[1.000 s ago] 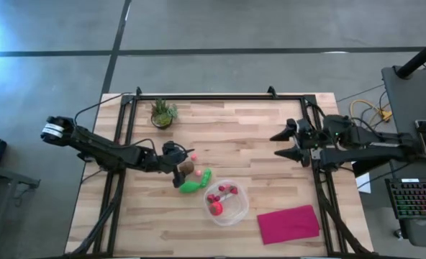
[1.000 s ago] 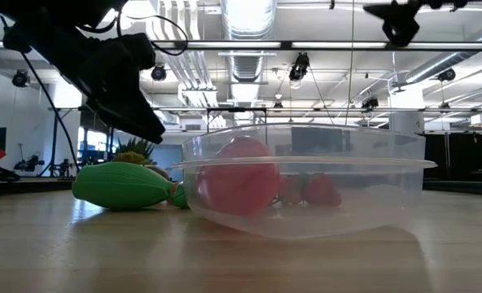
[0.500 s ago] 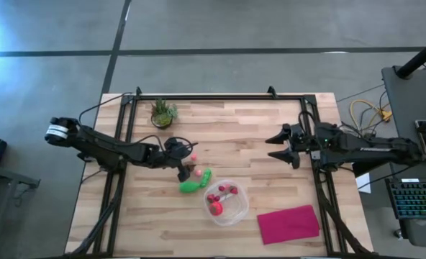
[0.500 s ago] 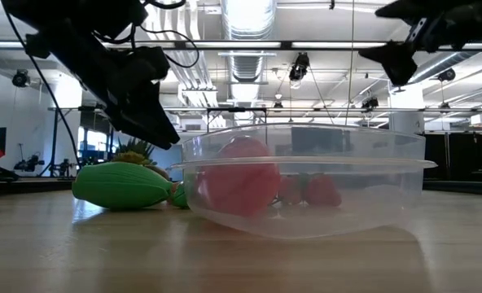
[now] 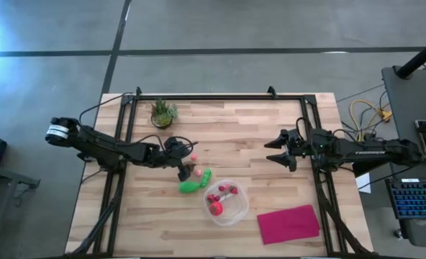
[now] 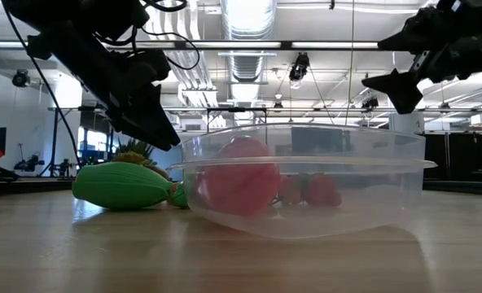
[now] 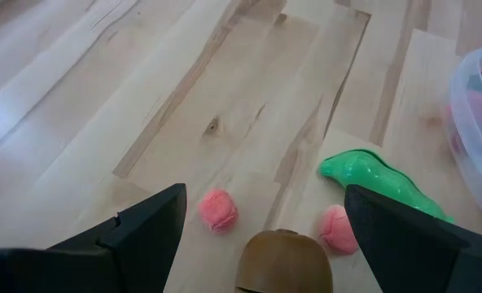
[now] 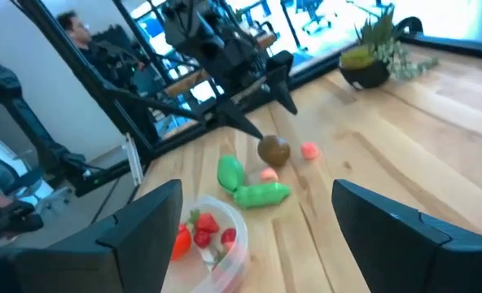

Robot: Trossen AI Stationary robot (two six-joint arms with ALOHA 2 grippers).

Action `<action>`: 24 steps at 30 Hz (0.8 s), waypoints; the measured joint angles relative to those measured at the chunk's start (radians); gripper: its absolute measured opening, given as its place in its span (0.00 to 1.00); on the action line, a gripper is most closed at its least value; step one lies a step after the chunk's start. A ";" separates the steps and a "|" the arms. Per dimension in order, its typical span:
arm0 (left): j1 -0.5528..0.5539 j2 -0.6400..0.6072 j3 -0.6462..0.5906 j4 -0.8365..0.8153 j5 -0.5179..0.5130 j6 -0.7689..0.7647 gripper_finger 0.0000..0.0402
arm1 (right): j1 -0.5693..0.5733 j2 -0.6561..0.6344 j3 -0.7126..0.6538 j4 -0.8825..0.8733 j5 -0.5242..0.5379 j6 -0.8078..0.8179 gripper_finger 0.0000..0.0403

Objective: Pick and placing Produce into tupperware
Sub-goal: Put the brown kiwi into the transparent bin

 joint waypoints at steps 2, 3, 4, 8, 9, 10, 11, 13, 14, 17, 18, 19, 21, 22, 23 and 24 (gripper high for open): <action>0.000 0.000 0.000 -0.001 0.000 0.000 0.80 | 0.000 -0.030 0.000 0.000 0.000 -0.002 0.76; 0.000 0.000 0.000 -0.001 0.000 0.000 0.80 | 0.000 -0.049 0.000 0.001 0.000 -0.005 0.76; 0.000 0.000 0.000 -0.001 0.000 0.000 0.80 | 0.000 -0.067 -0.004 0.004 0.000 -0.005 0.76; 0.000 0.002 0.000 -0.001 0.000 0.000 0.80 | 0.000 -0.141 -0.034 -0.002 0.000 0.003 0.76; 0.000 0.002 0.000 -0.002 0.000 0.000 0.80 | 0.001 -0.157 -0.042 -0.004 0.000 0.007 0.76; 0.000 0.002 0.000 -0.001 0.000 0.000 0.80 | 0.003 -0.170 -0.048 -0.004 -0.001 0.012 0.76; 0.000 0.002 0.000 -0.001 0.000 0.000 0.80 | 0.005 -0.182 -0.054 -0.004 -0.003 0.014 0.77; 0.000 0.002 0.000 -0.001 0.000 0.000 0.80 | 0.009 -0.203 -0.066 -0.005 -0.016 0.013 0.77; 0.000 0.002 0.000 -0.001 0.000 0.000 0.80 | 0.009 -0.210 -0.070 -0.003 -0.018 0.013 0.77; 0.000 0.002 0.000 -0.001 0.000 0.000 0.80 | 0.009 -0.228 -0.090 -0.003 -0.018 0.008 0.76; 0.000 0.002 0.000 -0.001 0.000 0.000 0.80 | 0.009 -0.231 -0.099 -0.002 -0.018 0.007 0.75; 0.000 0.002 0.000 -0.001 0.000 0.000 0.80 | 0.009 -0.234 -0.109 -0.003 -0.018 0.008 0.75; 0.000 0.002 0.000 -0.001 0.000 0.000 0.80 | 0.010 -0.239 -0.127 -0.003 -0.022 0.013 0.75; 0.000 0.002 0.000 -0.001 0.000 0.000 0.80 | 0.010 -0.240 -0.135 -0.004 -0.026 0.015 0.75; 0.000 0.002 0.000 -0.001 0.000 0.000 0.80 | 0.010 -0.240 -0.139 -0.004 -0.026 0.013 0.75; 0.000 0.002 0.000 -0.001 0.000 0.000 0.80 | 0.010 -0.240 -0.140 -0.005 -0.026 0.006 0.76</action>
